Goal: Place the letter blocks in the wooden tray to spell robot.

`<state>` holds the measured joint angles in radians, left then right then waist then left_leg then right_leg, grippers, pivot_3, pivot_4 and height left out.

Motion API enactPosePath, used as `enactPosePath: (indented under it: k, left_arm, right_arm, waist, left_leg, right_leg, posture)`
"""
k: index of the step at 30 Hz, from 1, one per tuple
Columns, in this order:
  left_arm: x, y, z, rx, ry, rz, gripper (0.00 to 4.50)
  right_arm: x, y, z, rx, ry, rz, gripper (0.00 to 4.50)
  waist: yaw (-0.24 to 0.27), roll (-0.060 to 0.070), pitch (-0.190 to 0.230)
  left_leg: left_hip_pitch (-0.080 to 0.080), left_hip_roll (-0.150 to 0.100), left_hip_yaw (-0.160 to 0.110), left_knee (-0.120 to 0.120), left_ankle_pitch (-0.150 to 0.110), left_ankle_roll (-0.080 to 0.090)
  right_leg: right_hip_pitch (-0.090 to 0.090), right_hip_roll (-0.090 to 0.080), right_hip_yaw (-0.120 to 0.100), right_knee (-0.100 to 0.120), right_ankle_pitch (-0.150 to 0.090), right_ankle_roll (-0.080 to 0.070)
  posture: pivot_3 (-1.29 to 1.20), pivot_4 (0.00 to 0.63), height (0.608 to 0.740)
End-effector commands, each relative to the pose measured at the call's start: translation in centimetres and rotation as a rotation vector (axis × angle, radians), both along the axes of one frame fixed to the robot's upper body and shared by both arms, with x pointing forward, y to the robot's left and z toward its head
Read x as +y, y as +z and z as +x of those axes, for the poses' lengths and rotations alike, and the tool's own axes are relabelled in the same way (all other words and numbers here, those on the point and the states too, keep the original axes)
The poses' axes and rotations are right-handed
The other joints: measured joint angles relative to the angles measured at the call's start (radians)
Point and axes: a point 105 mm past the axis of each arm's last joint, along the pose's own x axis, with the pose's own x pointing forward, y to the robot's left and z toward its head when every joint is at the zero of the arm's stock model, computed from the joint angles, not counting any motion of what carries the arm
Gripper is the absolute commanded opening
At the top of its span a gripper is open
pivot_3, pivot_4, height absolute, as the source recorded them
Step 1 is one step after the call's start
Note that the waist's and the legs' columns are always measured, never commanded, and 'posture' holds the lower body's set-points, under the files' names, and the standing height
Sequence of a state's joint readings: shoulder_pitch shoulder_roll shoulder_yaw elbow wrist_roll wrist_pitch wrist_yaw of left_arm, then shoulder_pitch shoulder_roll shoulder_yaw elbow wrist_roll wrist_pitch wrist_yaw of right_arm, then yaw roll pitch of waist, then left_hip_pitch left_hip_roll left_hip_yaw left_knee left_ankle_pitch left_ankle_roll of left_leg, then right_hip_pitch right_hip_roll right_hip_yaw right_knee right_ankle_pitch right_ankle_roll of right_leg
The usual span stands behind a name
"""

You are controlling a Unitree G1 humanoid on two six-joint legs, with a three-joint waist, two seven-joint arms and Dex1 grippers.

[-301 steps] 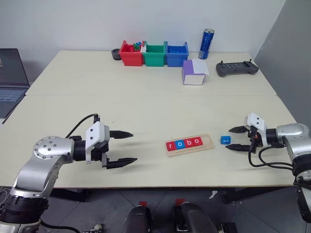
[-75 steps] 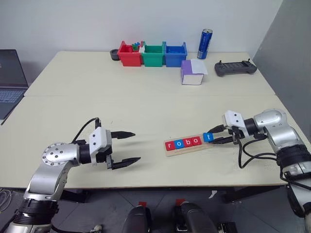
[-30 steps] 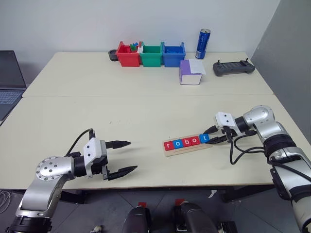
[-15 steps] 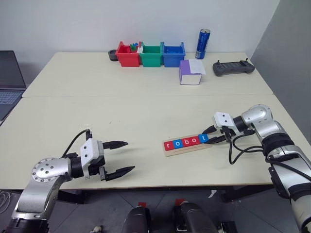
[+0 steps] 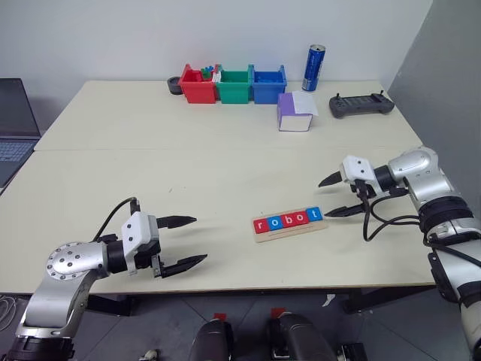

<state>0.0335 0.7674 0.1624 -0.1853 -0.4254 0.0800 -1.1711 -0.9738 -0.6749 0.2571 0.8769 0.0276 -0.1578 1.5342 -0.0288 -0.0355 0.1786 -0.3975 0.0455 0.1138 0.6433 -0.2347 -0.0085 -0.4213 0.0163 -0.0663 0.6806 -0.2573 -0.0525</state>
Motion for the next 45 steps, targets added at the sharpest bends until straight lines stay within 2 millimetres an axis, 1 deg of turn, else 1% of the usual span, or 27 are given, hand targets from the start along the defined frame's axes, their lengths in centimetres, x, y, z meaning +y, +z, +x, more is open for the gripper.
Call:
enactPosePath:
  k: [1,2,3,4,6,8,9,14,15,18,23,33,37,40,41,43,44,45]
  left_arm:
    - [0.2,0.7,0.0,-0.024,-0.005,0.011,4.50]
    - [0.2,0.7,0.0,-0.024,-0.004,0.010,4.50]
    - [0.2,0.7,0.0,-0.024,-0.003,0.009,4.50]
    - [0.2,0.7,0.0,-0.023,-0.003,0.009,4.50]
    - [0.0,0.7,0.0,-0.022,-0.004,0.008,4.50]
    - [-0.1,0.7,0.0,-0.017,-0.012,0.009,4.50]
    - [-0.1,0.6,0.0,-0.014,-0.016,0.010,4.50]
    - [-0.3,0.7,0.1,-0.010,-0.026,0.013,4.50]
    - [-0.3,0.7,0.1,-0.009,-0.028,0.013,4.50]
    - [-0.4,0.7,0.1,-0.007,-0.031,0.015,4.50]
    - [-0.3,0.7,0.1,-0.003,-0.028,0.019,4.50]
    - [0.0,0.7,0.1,0.001,-0.022,0.024,4.50]
    - [0.0,0.7,0.0,0.000,-0.022,0.027,4.50]
    - [0.0,0.8,0.0,-0.002,-0.022,0.030,4.50]
    - [0.0,0.8,0.0,-0.003,-0.021,0.031,4.50]
    - [0.0,0.9,0.0,-0.005,-0.021,0.032,4.50]
    - [0.0,0.9,0.0,-0.004,-0.021,0.032,4.50]
    - [0.0,0.9,-0.1,-0.003,-0.022,0.032,4.50]
  right_arm:
    - [-0.2,2.9,1.9,-0.033,-0.189,0.152,4.45]
    - [-0.3,2.7,2.3,-0.030,-0.246,0.180,4.45]
    - [-0.3,2.2,2.2,-0.019,-0.264,0.189,4.08]
    - [-0.3,1.5,1.9,-0.003,-0.262,0.187,3.87]
    - [-0.1,0.5,1.0,0.017,-0.235,0.174,3.15]
    - [0.1,0.1,1.2,-0.001,-0.259,0.189,2.46]
    - [0.2,-0.1,1.4,-0.011,-0.268,0.195,2.02]
    - [1.3,-0.3,1.8,-0.028,-0.264,0.229,0.11]
    - [1.4,-0.6,1.9,-0.029,-0.262,0.219,0.02]
    - [1.7,-1.4,1.6,-0.025,-0.233,0.194,0.02]
    - [1.8,-3.0,0.4,0.021,-0.170,0.166,0.02]
    - [1.8,-4.1,-1.0,0.071,-0.119,0.150,0.02]
    - [1.8,-3.3,-1.0,0.057,-0.120,0.170,0.02]
    - [1.0,-2.5,-0.2,0.018,-0.167,0.159,0.02]
    - [0.8,-1.9,0.2,-0.007,-0.187,0.159,0.02]
    - [0.3,-0.1,0.6,-0.003,-0.230,0.221,0.02]
    - [0.0,0.4,0.4,0.015,-0.224,0.240,0.02]
    - [-0.1,0.6,-0.1,0.039,-0.205,0.244,0.18]
  waist:
    - [0.000,0.000,0.000]
    - [0.000,0.000,0.000]
    - [0.000,0.000,0.000]
    - [0.001,0.000,0.000]
    - [0.003,0.000,0.000]
    - [0.003,0.000,0.000]
    - [0.002,0.000,0.000]
    - [-0.002,0.000,0.000]
    - [-0.002,0.000,0.000]
    - [-0.001,0.000,0.000]
    - [0.000,0.000,0.000]
    - [0.000,0.000,0.000]
    - [-0.001,0.000,0.000]
    - [0.000,0.000,0.000]
    - [0.000,0.000,0.000]
    - [0.000,0.000,0.000]
    - [0.000,0.000,0.000]
    - [0.001,0.000,0.000]
  left_leg:
    - [0.000,0.000,0.000,0.000,0.000,0.000]
    - [0.000,0.000,0.000,0.000,0.000,0.000]
    - [0.000,0.000,0.000,0.000,0.000,0.000]
    - [0.000,0.000,0.000,0.000,0.000,0.000]
    - [-0.001,0.000,0.000,0.000,0.000,0.000]
    - [-0.001,0.000,0.000,0.000,0.000,0.000]
    - [-0.001,0.000,0.000,0.000,0.000,0.000]
    - [0.000,0.000,0.000,0.000,0.000,0.000]
    - [0.000,0.000,0.000,0.000,0.000,0.000]
    - [-0.001,0.000,0.000,0.000,0.000,0.000]
    - [-0.001,0.000,0.000,0.000,0.000,0.000]
    - [-0.001,0.000,0.000,0.000,0.000,0.000]
    - [-0.001,0.000,0.000,0.000,0.000,0.000]
    - [-0.001,0.000,0.000,0.000,0.000,0.000]
    - [-0.001,0.000,0.000,0.000,0.000,0.000]
    - [-0.001,0.000,0.000,0.000,0.000,0.000]
    - [-0.001,0.000,0.000,0.000,0.000,0.000]
    - [-0.001,0.000,0.000,0.000,0.000,0.000]
  right_leg:
    - [0.000,0.000,0.000,0.000,0.000,0.000]
    - [0.000,0.000,0.000,0.000,0.000,0.000]
    - [0.000,0.000,0.000,0.000,0.000,0.000]
    - [0.000,0.000,0.000,0.000,0.000,0.000]
    - [0.000,0.000,0.000,0.000,0.000,0.000]
    - [0.000,0.000,0.000,-0.001,0.000,0.000]
    - [0.000,0.000,0.000,-0.001,0.000,0.000]
    - [-0.001,0.000,0.000,0.000,0.000,0.000]
    - [-0.001,0.000,0.000,0.000,0.000,0.000]
    - [-0.001,0.000,0.000,0.000,0.000,0.000]
    - [-0.001,0.000,0.000,-0.001,0.000,0.000]
    - [0.000,0.000,0.000,0.000,0.000,0.000]
    - [-0.001,0.000,0.000,0.000,0.000,0.000]
    - [0.000,0.000,0.000,0.000,0.000,0.000]
    - [0.000,0.000,0.000,0.000,0.000,0.000]
    - [-0.001,0.000,0.000,0.000,0.000,0.000]
    - [-0.001,0.000,0.000,0.000,0.000,0.000]
    - [-0.001,0.000,0.000,0.000,0.000,0.000]
  posture:
    - [0.00,0.150,0.740]
    - [0.00,0.150,0.740]
    - [0.00,0.150,0.740]
    - [0.00,0.150,0.740]
    - [0.00,0.150,0.740]
    - [0.00,0.150,0.740]
    - [0.00,0.150,0.740]
    - [0.00,0.150,0.740]
    - [0.00,0.150,0.740]
    - [0.00,0.150,0.740]
    - [0.00,0.150,0.740]
    - [0.00,0.150,0.740]
    - [0.00,0.150,0.740]
    - [0.00,0.150,0.740]
    - [0.00,0.150,0.740]
    - [0.00,0.150,0.740]
    - [0.00,0.150,0.740]
    - [0.00,0.150,0.740]
